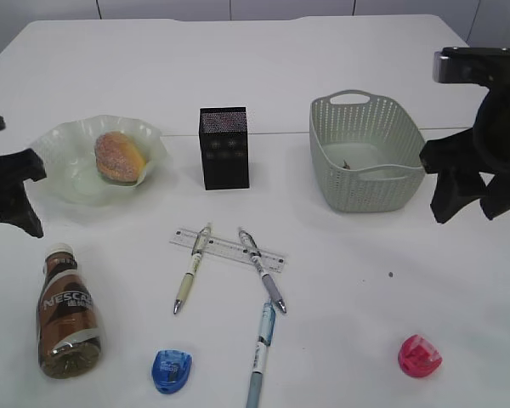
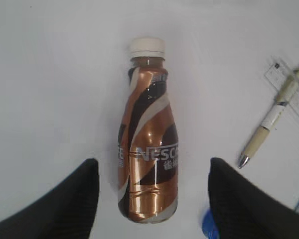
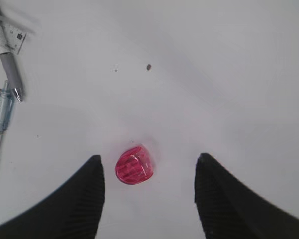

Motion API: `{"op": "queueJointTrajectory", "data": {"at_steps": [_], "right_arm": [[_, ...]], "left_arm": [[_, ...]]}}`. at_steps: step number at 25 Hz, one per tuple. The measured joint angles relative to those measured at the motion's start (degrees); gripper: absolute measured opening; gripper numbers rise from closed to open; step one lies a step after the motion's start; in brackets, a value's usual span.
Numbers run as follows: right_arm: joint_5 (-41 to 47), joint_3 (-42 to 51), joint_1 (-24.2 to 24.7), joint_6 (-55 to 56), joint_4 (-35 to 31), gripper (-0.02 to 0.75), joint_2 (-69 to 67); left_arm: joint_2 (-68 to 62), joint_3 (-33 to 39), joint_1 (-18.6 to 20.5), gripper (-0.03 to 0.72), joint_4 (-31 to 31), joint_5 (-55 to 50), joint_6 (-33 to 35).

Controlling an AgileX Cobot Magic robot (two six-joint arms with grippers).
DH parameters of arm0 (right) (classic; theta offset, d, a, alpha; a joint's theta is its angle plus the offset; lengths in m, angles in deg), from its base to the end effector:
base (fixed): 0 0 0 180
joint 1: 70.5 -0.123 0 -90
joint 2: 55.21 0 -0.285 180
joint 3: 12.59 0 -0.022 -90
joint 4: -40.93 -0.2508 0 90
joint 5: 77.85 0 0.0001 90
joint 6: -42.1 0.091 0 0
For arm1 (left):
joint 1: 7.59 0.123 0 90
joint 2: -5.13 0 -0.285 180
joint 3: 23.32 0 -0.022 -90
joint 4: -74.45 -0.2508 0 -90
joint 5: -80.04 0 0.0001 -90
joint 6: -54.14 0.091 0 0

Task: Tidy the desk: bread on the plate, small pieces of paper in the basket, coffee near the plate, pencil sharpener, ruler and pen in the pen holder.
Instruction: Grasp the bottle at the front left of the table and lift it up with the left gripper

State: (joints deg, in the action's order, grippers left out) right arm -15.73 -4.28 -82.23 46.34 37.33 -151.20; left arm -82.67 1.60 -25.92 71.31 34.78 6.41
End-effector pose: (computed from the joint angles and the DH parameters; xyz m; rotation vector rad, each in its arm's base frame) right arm 0.2922 0.0658 0.2775 -0.1571 2.9079 0.1333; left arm 0.2507 -0.0793 0.2469 -0.6647 2.7040 -0.2411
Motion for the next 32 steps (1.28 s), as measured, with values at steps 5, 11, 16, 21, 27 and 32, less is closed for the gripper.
{"op": "queueJointTrajectory", "data": {"at_steps": [5, 11, 16, 21, 27, 32], "right_arm": [[0.0, 0.1, 0.0, 0.0, -1.4, 0.426, 0.0], [0.0, 0.1, 0.0, -0.2, -1.4, 0.426, 0.0], [-0.1, 0.1, 0.0, -0.4, -1.4, 0.426, 0.0], [-0.2, 0.1, 0.0, -0.7, -1.7, 0.426, 0.0], [-1.3, 0.1, 0.0, -0.8, -1.6, 0.426, 0.0], [-1.5, 0.1, 0.0, -1.3, -1.6, 0.426, 0.0]], "left_arm": [[-5.9, 0.0, 0.0, 0.544, 0.4, 0.1, -3.7], [-13.4, 0.0, 0.0, 0.551, 1.9, 2.1, -4.0], [-15.8, 0.0, 0.0, 0.553, 2.0, 5.3, -4.1], [-17.6, 0.0, 0.0, 0.562, 2.0, 7.7, -4.1], [-19.9, 0.0, 0.0, 0.582, 1.6, 9.2, -3.9], [-21.9, 0.0, 0.0, 0.585, 1.1, 10.1, -2.9]]}}
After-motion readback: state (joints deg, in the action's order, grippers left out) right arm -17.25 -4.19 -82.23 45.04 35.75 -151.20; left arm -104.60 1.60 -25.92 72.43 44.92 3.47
